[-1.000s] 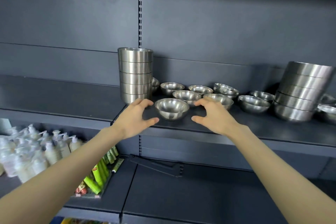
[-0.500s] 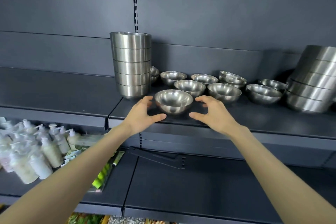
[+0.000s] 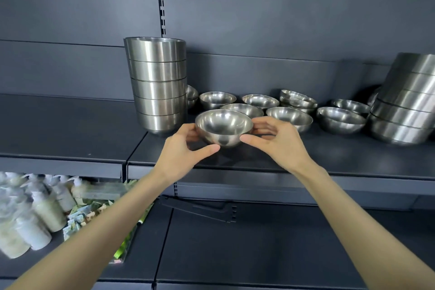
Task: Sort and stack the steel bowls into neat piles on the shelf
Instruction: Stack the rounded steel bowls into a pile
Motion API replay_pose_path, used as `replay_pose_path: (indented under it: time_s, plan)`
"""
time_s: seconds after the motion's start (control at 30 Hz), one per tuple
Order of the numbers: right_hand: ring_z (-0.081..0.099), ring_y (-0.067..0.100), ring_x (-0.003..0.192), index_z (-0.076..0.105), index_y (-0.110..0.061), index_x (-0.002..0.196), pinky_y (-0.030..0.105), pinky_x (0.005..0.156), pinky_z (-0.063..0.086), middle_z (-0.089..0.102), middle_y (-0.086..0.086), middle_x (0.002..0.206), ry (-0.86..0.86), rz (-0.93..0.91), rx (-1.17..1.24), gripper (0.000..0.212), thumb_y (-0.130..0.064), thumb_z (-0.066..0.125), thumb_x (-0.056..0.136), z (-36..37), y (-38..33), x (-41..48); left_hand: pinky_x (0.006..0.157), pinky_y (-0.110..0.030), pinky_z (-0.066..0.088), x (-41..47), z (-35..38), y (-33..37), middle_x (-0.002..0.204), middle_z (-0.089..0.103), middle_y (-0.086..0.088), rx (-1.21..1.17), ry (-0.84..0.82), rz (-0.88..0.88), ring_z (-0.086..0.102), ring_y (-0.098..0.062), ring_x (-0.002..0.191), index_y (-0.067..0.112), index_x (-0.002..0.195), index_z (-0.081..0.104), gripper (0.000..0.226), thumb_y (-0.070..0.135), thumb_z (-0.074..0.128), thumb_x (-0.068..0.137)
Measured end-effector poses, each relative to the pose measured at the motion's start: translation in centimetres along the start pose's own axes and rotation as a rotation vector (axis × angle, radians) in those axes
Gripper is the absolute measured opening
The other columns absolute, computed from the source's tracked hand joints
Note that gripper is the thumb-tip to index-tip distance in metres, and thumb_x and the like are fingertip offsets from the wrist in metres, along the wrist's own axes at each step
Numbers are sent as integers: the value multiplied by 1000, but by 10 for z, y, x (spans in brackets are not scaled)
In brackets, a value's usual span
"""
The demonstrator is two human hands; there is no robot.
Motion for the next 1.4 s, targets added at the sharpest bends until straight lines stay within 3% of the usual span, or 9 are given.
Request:
replay_pose_path:
  time_s: [0.37,0.53,0.6,0.7,0.8,0.9,1.07,1.17,1.4]
  plan:
    - [68,3,95,66,-37,93,26,90,53,74,-14,93,91,-57,44,33,-25,85,70,-41,23,58,85,-14,41,69,42,18,114,63,12,-127,21,46,55,3,110,25,120,51,57,32,81,72]
    - [64,-3,102,63,-39,94,12,88,47,71,-18,98,27,-26,1,34,-29,85,70,-51,49,86,86,-14,38,96,62,7,104,69,16,-142,26,20,53,12,107,33,107,54,46,32,82,71]
    - [63,-4,103,62,-41,92,13,90,46,69,-20,97,8,-15,-21,33,-32,84,70,-53,57,93,85,-14,36,101,68,3,99,68,25,-139,35,22,53,15,105,34,104,54,44,32,82,71]
    - [62,-5,103,61,-42,87,17,93,45,67,-24,93,-5,-10,-49,31,-33,84,70,-53,66,97,89,-21,41,104,76,-4,96,70,17,-152,47,29,58,1,105,33,98,56,41,37,82,67]
    - [61,-1,106,64,-38,94,17,92,43,69,-17,102,-32,-5,-95,31,-37,84,70,-53,71,99,82,-16,47,102,80,-8,90,72,12,-190,40,53,65,-4,92,27,97,56,43,42,80,63]
    - [61,2,108,68,-25,106,11,87,41,70,-10,108,-53,8,-151,43,-41,83,69,-53,72,103,79,-14,49,101,79,-13,91,72,12,-227,32,30,67,-4,85,22,104,56,46,32,83,68]
    - [55,10,118,64,-26,112,28,101,42,68,-7,111,-84,66,-204,49,-46,81,71,-49,72,103,75,-14,50,102,80,-18,88,72,19,-293,10,-18,68,-2,81,21,106,54,44,16,81,72]
    - [55,7,116,62,-29,107,16,89,38,67,-9,108,-106,90,-211,43,-46,80,72,-48,70,101,72,-12,50,103,78,-18,87,72,16,-304,3,-27,69,-2,81,24,106,53,45,12,80,73]
    - [56,1,107,62,-33,103,6,76,34,68,-11,111,-96,94,-228,43,-49,82,68,-40,58,88,76,-16,52,89,60,-18,99,70,11,-255,-33,-28,70,-6,86,27,108,53,47,19,81,71]
Point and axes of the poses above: each hand's wrist, its own x-axis towards the middle knuckle, its own z-axis out of the palm, y = z × x, the point moved 1 cm from there along x, towards the middle knuckle
